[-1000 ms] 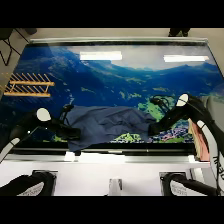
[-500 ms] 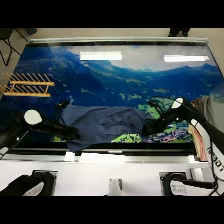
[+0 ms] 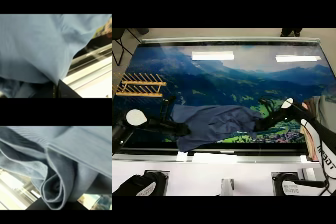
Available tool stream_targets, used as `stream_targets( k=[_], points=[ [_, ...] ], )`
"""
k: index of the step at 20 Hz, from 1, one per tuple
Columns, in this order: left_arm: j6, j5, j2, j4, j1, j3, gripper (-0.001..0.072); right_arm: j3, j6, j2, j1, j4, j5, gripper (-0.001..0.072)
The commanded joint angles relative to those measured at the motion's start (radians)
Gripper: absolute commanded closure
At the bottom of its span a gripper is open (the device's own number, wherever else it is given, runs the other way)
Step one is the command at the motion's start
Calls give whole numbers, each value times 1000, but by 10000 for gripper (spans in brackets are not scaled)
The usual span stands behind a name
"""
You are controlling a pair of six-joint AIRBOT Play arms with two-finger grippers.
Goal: Fold the shirts.
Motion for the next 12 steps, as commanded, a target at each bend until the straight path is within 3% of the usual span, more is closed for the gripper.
stream_targets(
  k=[1,6,12],
  points=[
    [-30,2,22,39,0,94,672,4,-84,40,8,41,-10,691],
    [-102,-23,46,220,0,382,673,115,-120,287,7,43,-19,691],
    [-137,8,45,348,0,873,673,482,-111,599,7,-50,-151,694]
  ],
)
